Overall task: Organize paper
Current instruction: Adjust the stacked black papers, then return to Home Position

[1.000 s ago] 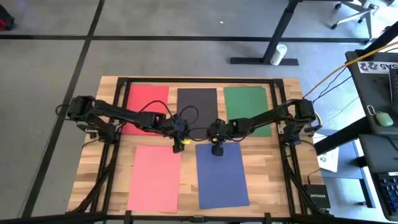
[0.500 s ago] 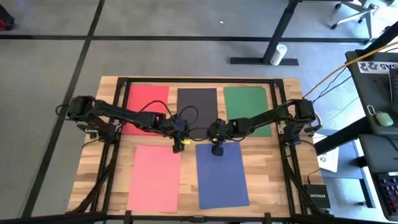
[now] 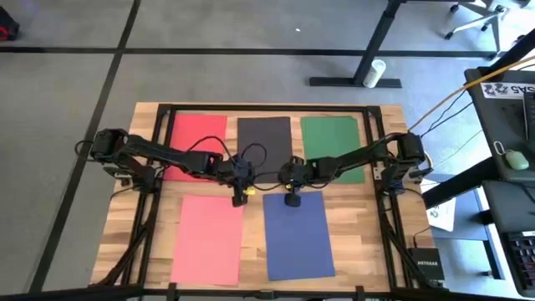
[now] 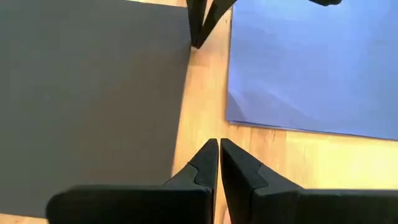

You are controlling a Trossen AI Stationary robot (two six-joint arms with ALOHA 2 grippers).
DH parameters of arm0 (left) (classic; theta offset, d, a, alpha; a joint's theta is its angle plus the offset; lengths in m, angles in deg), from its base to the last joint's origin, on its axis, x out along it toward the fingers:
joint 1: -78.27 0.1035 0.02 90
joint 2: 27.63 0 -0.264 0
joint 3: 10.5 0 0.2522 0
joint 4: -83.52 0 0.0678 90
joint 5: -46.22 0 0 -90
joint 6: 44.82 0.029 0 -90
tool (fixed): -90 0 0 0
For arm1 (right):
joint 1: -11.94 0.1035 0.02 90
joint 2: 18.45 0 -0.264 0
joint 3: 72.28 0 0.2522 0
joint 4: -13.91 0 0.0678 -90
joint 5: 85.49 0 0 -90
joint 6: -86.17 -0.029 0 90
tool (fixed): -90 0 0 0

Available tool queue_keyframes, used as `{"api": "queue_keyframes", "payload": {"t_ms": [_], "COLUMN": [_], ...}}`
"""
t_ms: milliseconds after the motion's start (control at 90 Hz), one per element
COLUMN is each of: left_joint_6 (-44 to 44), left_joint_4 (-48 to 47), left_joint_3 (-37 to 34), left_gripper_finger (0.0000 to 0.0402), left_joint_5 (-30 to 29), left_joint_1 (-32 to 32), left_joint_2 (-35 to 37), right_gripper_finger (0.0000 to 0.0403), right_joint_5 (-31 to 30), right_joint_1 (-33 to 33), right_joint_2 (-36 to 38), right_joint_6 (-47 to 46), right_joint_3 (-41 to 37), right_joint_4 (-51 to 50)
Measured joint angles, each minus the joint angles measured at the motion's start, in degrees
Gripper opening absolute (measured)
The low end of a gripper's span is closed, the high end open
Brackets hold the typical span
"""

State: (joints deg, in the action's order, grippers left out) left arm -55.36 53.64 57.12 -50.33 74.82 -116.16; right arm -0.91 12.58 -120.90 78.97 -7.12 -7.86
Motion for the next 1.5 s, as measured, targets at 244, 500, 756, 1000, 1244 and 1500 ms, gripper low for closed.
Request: {"api": "queue_keyframes", "payload": {"t_ms": [244,500,756,1000,1244,1500], "left_joint_6": [-0.85,-0.18,1.28,4.49,-0.03,-4.82], "left_joint_4": [0.04,2.28,5.04,13.57,29.04,41.47], "left_joint_3": [0.00,0.02,0.02,-2.58,-16.75,-31.83], "left_gripper_finger": [0.0000,0.0000,0.0000,0.0000,0.0000,0.0000], "left_joint_5": [0.00,0.03,0.61,5.81,7.74,7.67], "left_joint_1": [-0.55,-1.87,-3.63,-5.80,-6.39,-6.42], "left_joint_2": [0.00,0.00,3.51,9.41,15.61,25.30], "right_gripper_finger": [0.0000,0.0000,0.0000,0.0000,0.0000,0.0000], "right_joint_5": [2.31,3.89,1.34,-0.12,-2.10,-2.16], "right_joint_1": [0.05,0.12,3.37,7.45,8.51,8.36], "right_joint_2": [0.86,7.88,17.46,25.84,36.13,53.05], "right_joint_6": [0.00,0.26,3.21,1.40,-3.31,-3.75], "right_joint_3": [0.07,0.17,0.18,-5.31,-15.63,-27.49], "right_joint_4": [0.03,-2.64,-9.76,-9.18,-6.30,4.41]}}
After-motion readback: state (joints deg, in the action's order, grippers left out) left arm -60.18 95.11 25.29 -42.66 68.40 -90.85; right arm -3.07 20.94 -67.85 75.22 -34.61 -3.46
